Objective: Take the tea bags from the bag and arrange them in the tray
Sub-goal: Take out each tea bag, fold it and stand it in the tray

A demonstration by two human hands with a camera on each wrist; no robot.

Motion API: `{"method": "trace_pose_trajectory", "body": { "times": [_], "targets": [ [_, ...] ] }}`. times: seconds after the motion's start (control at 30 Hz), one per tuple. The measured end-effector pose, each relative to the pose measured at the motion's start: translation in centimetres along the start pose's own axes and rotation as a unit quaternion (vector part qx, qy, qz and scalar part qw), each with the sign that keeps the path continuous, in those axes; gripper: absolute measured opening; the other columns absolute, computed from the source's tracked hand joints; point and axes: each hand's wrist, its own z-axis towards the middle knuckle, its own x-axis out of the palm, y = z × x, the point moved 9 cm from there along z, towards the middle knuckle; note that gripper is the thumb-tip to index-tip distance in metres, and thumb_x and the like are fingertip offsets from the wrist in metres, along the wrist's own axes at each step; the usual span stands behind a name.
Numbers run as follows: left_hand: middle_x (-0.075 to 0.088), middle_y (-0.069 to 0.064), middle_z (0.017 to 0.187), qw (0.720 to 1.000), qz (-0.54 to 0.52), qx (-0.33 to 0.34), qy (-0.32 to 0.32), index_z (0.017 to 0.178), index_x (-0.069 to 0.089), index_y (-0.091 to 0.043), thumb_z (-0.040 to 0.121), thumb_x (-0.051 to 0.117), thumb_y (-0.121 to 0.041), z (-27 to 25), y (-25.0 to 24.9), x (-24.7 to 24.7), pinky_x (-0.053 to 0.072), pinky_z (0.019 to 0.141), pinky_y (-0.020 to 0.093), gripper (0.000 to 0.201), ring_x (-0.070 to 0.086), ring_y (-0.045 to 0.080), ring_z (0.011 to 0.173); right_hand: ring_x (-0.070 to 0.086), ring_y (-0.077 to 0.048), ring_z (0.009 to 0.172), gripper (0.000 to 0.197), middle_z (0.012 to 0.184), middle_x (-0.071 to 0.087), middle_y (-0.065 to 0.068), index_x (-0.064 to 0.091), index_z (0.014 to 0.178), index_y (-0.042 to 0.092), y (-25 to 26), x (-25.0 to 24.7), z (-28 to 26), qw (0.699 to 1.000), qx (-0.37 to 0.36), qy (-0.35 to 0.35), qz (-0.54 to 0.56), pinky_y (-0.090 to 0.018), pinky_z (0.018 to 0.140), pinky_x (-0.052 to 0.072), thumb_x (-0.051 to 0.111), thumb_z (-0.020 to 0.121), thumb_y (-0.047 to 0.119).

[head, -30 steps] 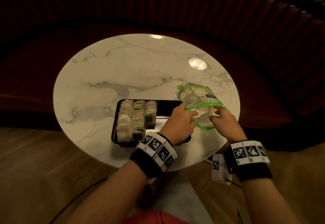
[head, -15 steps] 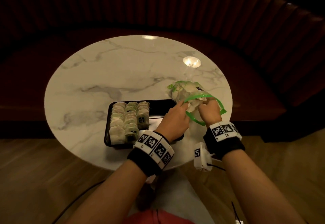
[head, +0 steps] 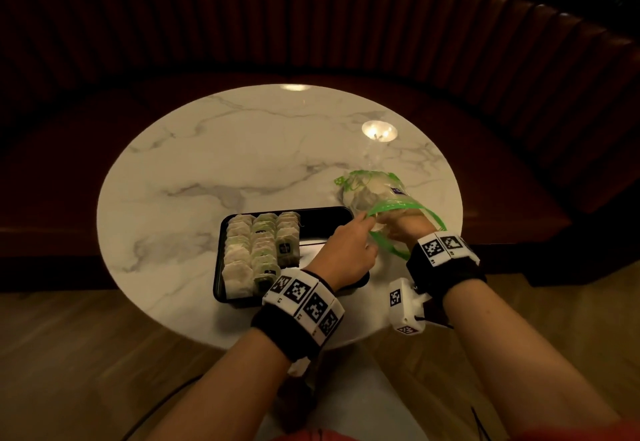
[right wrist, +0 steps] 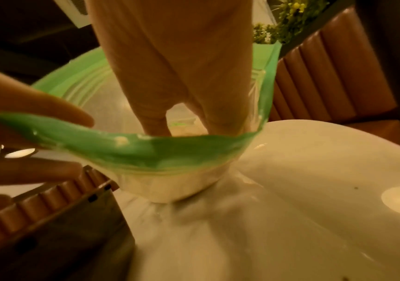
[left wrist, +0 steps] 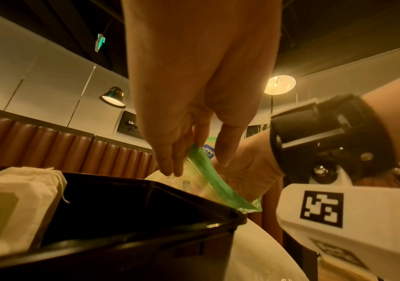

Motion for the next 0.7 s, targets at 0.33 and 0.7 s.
{"method": "trace_pose_trajectory", "body": {
  "times": [0.33, 0.7],
  "targets": [
    [0.036, 0.005, 0.155, 1.000, -0.009, -0.007, 0.008, 0.145, 0.043, -0.009, 0.096, 0.051, -0.008, -0.3, -0.4, 0.2, 0.029, 0.109, 0.028, 0.049, 0.039, 0.028, 0.137, 0.048, -0.017, 0.068, 0.025, 0.078, 0.048, -0.006, 0.045, 0.074, 0.016, 0.5, 1.1, 0.3, 0.997, 0.059, -0.036, -0.024, -0.026, 0.068, 0.049, 0.054, 0.097, 0.011],
    [0.043, 0.007, 0.149, 0.999, -0.024, -0.043, 0.004, 0.146, 0.042, -0.010, 0.097, 0.051, -0.011, -0.3, 0.6, -0.6, 0.035, 0.109, 0.036, 0.049, 0.043, 0.030, 0.133, 0.059, -0.025, 0.108, 0.049, 0.129, 0.057, -0.021, 0.050, 0.130, -0.005, -0.3, 0.0, -0.3, 0.994, 0.039, -0.104, -0.016, -0.021, 0.066, 0.049, 0.070, 0.087, 0.009]
  ]
}}
